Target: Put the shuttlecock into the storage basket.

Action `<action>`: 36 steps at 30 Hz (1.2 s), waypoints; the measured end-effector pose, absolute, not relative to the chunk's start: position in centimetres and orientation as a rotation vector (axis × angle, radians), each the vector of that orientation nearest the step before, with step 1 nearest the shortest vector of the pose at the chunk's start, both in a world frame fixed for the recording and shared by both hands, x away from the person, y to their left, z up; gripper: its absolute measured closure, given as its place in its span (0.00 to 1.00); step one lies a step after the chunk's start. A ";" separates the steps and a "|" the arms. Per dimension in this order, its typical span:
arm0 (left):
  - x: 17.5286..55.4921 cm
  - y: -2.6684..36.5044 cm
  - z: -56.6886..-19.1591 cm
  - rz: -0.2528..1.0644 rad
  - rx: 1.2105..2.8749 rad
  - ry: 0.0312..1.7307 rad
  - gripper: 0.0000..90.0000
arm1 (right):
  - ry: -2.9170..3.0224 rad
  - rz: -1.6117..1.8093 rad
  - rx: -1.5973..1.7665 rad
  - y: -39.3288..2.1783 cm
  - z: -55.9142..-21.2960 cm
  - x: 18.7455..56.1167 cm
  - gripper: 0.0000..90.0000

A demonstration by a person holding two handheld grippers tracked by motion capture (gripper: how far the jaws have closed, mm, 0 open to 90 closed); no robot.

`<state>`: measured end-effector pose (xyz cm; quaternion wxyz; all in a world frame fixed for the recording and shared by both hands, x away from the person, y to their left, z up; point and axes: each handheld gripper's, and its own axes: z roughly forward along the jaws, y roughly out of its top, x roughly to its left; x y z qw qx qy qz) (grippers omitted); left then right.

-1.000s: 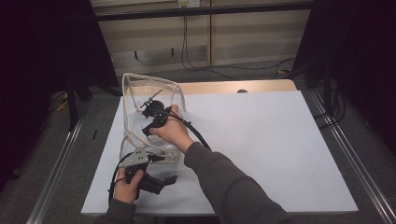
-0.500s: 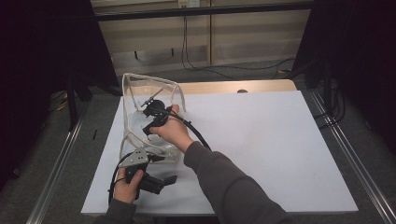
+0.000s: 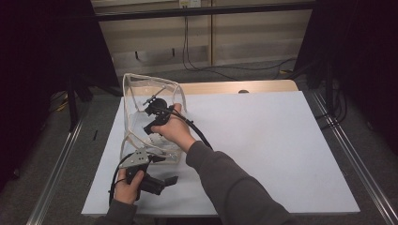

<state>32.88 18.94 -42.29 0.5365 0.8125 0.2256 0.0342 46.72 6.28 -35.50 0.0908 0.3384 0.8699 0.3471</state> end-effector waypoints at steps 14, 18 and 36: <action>32.9 18.9 -42.3 0.082 1.931 0.538 0.04 | 2.593 1.048 0.991 6.2 -34.4 46.1 0.26; 33.0 18.9 -42.3 0.081 1.929 0.538 0.04 | 2.595 1.049 0.993 6.1 -34.0 45.8 0.25; 33.0 18.8 -42.3 0.082 1.934 0.538 0.04 | 2.596 1.059 0.923 5.0 -32.0 44.3 0.20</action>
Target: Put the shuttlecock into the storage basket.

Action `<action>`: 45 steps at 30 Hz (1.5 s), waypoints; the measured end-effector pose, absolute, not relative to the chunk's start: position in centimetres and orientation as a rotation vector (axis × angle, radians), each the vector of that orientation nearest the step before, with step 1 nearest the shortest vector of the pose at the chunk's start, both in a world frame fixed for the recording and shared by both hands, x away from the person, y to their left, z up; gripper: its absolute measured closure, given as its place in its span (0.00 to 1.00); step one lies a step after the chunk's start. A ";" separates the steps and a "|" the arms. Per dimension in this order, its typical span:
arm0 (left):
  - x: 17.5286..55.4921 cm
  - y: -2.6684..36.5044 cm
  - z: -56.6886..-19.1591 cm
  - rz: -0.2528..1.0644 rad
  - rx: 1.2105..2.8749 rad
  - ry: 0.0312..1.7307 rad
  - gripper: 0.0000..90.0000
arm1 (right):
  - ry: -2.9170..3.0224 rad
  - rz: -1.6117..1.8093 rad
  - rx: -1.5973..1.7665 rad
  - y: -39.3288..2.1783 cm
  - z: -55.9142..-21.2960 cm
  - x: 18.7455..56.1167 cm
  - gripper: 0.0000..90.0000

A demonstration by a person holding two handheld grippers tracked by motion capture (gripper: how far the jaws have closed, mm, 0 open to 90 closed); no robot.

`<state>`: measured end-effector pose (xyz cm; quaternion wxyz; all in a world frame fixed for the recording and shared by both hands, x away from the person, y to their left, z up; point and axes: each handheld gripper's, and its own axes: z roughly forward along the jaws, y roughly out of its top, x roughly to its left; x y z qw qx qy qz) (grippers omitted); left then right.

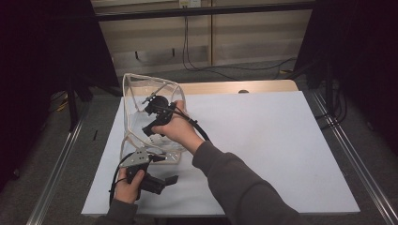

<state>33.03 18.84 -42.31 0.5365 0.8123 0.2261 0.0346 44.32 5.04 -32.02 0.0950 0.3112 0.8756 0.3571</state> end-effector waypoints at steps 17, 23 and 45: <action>32.8 18.9 -42.3 0.085 1.938 0.539 0.04 | 2.614 1.111 0.892 3.3 -30.8 42.9 0.15; 32.7 19.0 -42.2 0.087 1.944 0.543 0.04 | 2.641 1.115 0.870 3.0 -30.7 42.4 0.13; 32.7 18.9 -42.2 0.089 1.939 0.549 0.04 | 2.628 1.205 0.841 -0.2 -30.0 41.0 0.09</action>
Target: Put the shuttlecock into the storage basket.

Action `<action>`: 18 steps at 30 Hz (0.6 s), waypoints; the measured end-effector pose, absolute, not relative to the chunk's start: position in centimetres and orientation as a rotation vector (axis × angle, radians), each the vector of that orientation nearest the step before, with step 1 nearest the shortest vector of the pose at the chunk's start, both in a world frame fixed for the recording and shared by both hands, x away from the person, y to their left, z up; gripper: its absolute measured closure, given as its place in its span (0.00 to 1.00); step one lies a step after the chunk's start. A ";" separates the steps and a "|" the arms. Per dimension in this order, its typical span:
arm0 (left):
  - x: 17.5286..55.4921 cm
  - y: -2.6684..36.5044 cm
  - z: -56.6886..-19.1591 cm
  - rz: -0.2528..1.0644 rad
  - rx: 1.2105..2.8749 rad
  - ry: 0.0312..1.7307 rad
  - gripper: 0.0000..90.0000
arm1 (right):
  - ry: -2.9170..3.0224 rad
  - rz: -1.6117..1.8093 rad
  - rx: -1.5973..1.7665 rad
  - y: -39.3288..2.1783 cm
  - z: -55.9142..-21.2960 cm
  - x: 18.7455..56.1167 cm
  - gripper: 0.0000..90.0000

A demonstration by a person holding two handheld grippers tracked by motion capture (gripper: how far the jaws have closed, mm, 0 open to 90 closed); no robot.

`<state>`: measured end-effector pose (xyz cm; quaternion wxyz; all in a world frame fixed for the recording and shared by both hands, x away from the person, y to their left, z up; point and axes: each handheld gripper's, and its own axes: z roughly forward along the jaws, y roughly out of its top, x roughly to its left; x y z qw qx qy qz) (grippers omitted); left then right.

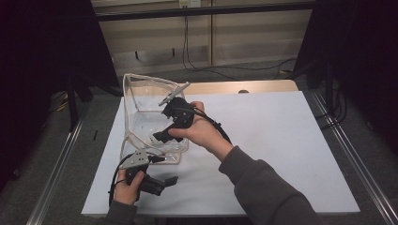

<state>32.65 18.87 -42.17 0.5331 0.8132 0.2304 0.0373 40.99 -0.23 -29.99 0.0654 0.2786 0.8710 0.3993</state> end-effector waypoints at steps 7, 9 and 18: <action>32.6 18.9 -42.2 0.091 1.936 0.556 0.04 | 2.635 1.231 0.826 -1.5 -30.4 40.3 0.08; 32.6 19.0 -42.2 0.094 1.942 0.554 0.04 | 2.637 1.242 0.820 -1.9 -30.4 40.3 0.08; 32.5 19.0 -42.2 0.095 1.941 0.557 0.04 | 2.620 1.273 0.823 -3.8 -30.2 39.9 0.08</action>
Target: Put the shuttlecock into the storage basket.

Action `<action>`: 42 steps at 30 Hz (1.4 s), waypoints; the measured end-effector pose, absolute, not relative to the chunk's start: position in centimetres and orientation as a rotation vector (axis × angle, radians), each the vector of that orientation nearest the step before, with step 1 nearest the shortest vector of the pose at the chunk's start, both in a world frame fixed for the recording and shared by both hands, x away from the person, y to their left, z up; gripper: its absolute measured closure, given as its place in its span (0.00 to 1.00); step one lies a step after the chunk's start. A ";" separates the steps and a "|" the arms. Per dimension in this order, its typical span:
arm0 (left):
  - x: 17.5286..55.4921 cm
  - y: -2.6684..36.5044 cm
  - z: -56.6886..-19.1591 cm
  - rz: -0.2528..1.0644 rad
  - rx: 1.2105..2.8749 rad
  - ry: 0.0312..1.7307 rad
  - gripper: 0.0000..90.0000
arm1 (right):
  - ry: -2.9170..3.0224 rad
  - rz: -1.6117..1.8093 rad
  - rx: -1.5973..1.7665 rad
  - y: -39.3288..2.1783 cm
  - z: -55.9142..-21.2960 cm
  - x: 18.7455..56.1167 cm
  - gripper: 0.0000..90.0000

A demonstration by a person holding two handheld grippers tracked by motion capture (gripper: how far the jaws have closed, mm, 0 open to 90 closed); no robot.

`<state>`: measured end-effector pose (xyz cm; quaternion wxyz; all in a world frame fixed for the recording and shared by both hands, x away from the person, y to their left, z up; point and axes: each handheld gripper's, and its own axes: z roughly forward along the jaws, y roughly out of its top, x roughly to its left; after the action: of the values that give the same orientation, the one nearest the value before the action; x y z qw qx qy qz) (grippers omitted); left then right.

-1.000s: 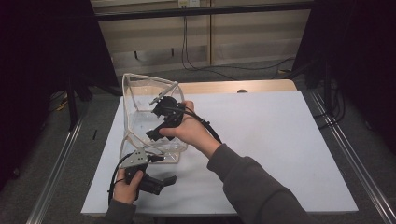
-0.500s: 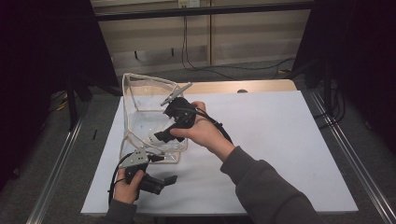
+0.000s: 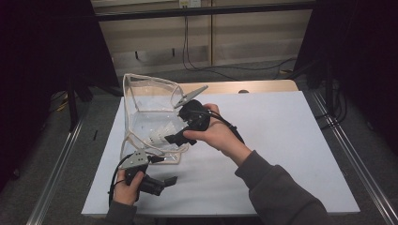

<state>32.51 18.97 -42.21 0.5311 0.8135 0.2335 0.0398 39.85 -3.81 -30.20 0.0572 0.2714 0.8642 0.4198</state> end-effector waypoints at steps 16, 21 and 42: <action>32.5 18.9 -42.2 0.097 1.943 0.557 0.04 | 2.607 1.322 0.826 -7.9 -30.3 39.1 0.06; 32.5 18.8 -42.2 0.099 1.944 0.555 0.04 | 2.608 1.326 0.808 -9.0 -30.6 38.8 0.05; 32.5 18.9 -42.2 0.103 1.945 0.558 0.04 | 2.570 1.337 0.844 -13.5 -32.9 37.7 0.04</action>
<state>32.48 18.91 -42.17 0.5294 0.8144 0.2337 0.0430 37.71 -13.46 -32.86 0.0622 0.2793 0.8500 0.4422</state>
